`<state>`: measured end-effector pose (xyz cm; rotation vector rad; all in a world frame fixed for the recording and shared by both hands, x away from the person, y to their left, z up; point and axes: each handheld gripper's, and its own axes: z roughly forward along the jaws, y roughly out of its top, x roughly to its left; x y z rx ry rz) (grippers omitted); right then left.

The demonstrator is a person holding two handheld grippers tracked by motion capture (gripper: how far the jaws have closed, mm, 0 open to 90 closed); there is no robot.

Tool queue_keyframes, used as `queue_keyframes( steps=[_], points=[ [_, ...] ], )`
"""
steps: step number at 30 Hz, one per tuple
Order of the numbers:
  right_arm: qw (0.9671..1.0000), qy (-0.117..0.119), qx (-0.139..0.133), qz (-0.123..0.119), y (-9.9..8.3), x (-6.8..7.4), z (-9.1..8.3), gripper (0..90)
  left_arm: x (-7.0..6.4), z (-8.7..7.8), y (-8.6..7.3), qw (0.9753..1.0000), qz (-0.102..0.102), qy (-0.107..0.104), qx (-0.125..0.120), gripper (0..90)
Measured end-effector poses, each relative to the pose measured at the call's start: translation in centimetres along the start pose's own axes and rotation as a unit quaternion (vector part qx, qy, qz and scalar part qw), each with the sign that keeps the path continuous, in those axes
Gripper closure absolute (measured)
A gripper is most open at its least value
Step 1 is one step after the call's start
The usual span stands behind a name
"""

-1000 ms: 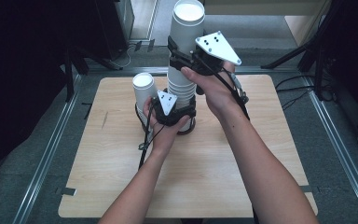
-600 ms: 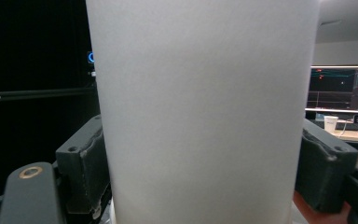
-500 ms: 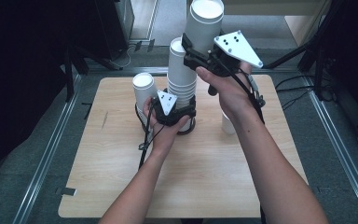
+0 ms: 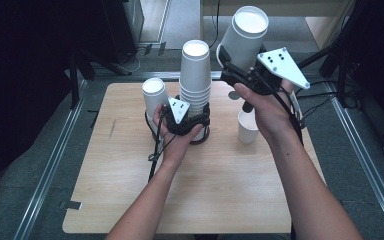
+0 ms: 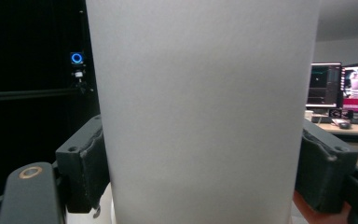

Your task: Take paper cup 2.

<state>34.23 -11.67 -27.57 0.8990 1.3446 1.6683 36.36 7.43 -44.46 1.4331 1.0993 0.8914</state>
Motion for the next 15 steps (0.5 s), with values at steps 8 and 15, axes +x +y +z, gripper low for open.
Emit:
queue_keyframes(
  steps=[8,15],
  points=[
    [0.9999,-0.008,0.009,-0.008,-1.7,-1.5,-2.0,17.7,-0.2,-0.9,0.3,0.9999,-0.007,-0.008,0.011,1.2],
    [0.9997,-0.015,0.016,-0.008,-3.5,-2.1,-3.5,17.6,0.2,-2.2,0.3,0.9997,-0.009,-0.017,0.017,0.0]
  ],
)
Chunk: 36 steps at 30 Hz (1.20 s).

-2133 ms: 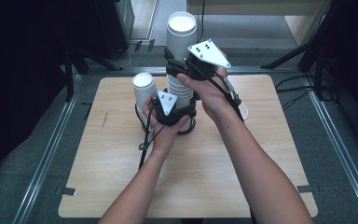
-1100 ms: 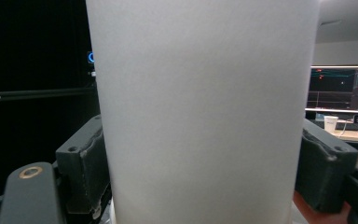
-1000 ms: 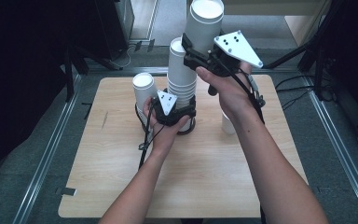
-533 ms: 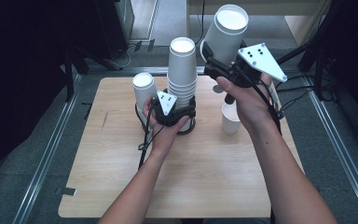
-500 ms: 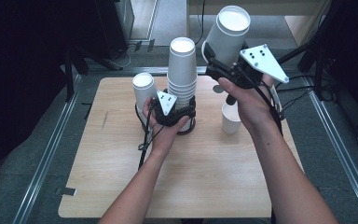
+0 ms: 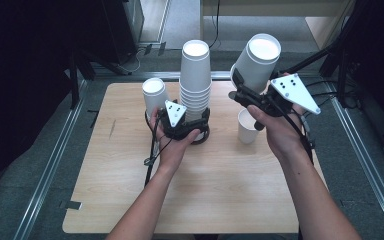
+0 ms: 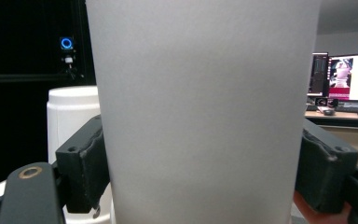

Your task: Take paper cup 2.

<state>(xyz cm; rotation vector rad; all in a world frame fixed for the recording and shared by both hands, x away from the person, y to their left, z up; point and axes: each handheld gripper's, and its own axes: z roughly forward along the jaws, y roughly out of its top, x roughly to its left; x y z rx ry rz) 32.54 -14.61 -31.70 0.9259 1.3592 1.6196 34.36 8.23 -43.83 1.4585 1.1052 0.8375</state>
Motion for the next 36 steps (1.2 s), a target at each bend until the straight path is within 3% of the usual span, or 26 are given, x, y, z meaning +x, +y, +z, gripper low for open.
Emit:
queue_keyframes(
  steps=[17,30,36],
  points=[
    [0.9995,0.003,0.013,-0.029,-3.9,1.1,-3.5,17.5,-0.2,-4.5,-0.4,0.9995,-0.005,-0.032,0.001,0.0],
    [0.9984,-0.008,0.026,-0.050,-6.7,1.0,-5.5,17.4,0.0,-7.9,-0.9,0.9989,-0.017,-0.044,0.003,0.0],
    [0.9975,-0.009,0.031,-0.063,-8.2,1.4,-6.4,17.3,-0.1,-9.0,-1.9,0.9986,-0.025,-0.045,0.016,0.0]
  ],
)
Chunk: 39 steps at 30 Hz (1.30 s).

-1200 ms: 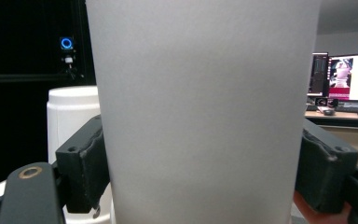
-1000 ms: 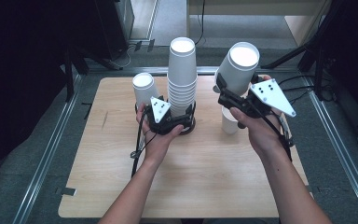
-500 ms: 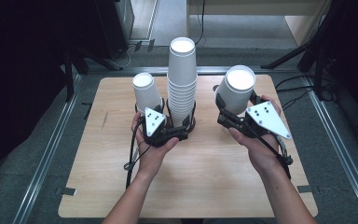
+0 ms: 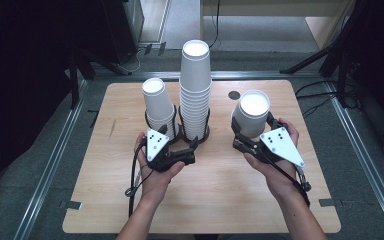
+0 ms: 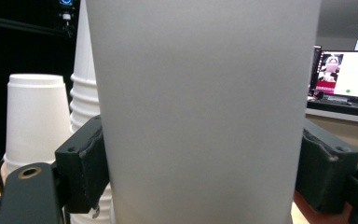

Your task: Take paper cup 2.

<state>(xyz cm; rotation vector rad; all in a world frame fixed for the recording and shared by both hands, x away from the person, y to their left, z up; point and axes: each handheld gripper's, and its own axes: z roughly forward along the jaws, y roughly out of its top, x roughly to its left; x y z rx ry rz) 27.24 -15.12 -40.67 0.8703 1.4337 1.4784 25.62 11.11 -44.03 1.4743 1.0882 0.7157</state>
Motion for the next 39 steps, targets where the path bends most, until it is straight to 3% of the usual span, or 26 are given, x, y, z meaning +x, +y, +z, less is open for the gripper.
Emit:
queue_keyframes(
  steps=[15,18,21,25,32,39],
  points=[
    [0.9989,-0.006,0.021,-0.042,-4.2,0.9,-1.8,17.1,-0.6,-1.8,-1.8,0.9995,-0.009,-0.016,0.025,0.0],
    [0.9979,-0.010,0.027,-0.057,-5.2,1.0,-2.1,17.1,-0.8,-1.8,-2.0,0.9992,-0.018,-0.022,0.029,0.0],
    [0.9959,-0.011,0.034,-0.083,-6.1,1.2,-2.4,17.1,-1.1,-1.9,-2.1,0.9991,-0.011,-0.028,0.031,0.0],
    [0.9941,-0.012,0.038,-0.101,-6.8,1.6,-2.9,17.0,-1.4,-2.1,-2.1,0.9986,-0.008,-0.040,0.032,0.0],
    [0.9869,-0.017,0.039,-0.155,-8.1,2.5,-3.1,17.0,-1.9,-2.2,-2.3,0.9973,-0.008,-0.064,0.036,0.0],
    [0.9751,-0.014,0.034,-0.219,-9.0,3.6,-3.0,16.9,-2.0,-2.0,-2.6,0.9952,-0.008,-0.086,0.045,0.0]
  ],
)
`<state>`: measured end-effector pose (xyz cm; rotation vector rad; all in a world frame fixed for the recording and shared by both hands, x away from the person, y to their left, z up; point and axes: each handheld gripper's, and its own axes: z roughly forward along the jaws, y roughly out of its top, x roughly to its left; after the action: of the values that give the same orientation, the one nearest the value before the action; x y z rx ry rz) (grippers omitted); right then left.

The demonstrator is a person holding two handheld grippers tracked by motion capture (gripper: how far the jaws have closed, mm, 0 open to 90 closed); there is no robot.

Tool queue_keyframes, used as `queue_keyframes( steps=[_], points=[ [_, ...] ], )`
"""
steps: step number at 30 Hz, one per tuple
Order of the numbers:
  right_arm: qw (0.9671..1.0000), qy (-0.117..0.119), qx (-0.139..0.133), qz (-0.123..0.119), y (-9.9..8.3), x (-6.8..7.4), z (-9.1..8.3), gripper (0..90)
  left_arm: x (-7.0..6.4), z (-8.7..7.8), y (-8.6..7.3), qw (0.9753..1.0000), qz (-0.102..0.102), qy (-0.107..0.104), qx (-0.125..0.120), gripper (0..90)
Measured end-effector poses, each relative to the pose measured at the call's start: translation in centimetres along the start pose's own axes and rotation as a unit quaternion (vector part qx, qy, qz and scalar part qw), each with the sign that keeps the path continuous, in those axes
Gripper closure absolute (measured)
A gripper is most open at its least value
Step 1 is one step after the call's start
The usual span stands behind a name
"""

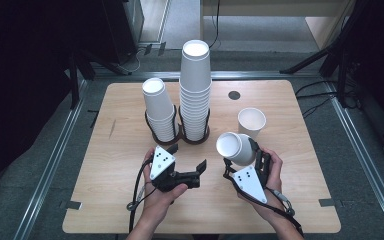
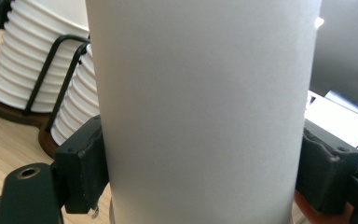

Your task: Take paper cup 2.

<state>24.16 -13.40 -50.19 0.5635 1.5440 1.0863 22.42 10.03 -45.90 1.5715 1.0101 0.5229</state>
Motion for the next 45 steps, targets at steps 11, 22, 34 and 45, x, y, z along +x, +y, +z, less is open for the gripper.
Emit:
queue_keyframes(
  steps=[11,22,34,45],
  points=[
    [0.9964,-0.011,-0.007,-0.083,-0.5,0.9,0.0,16.8,-0.9,0.3,-0.4,0.9996,0.015,-0.023,0.005,0.0],
    [0.9860,-0.020,-0.020,-0.164,-0.9,1.8,0.0,16.7,-1.3,0.5,-0.6,0.9987,0.020,-0.046,0.009,0.0],
    [0.9787,-0.016,-0.027,-0.203,-1.1,2.2,0.0,16.6,-1.9,0.7,-0.7,0.9970,0.028,-0.070,0.018,0.0],
    [0.9735,0.002,-0.044,-0.224,-0.8,3.0,-0.3,16.5,-1.9,0.9,-0.9,0.9962,0.028,-0.079,0.024,0.0]
  ],
)
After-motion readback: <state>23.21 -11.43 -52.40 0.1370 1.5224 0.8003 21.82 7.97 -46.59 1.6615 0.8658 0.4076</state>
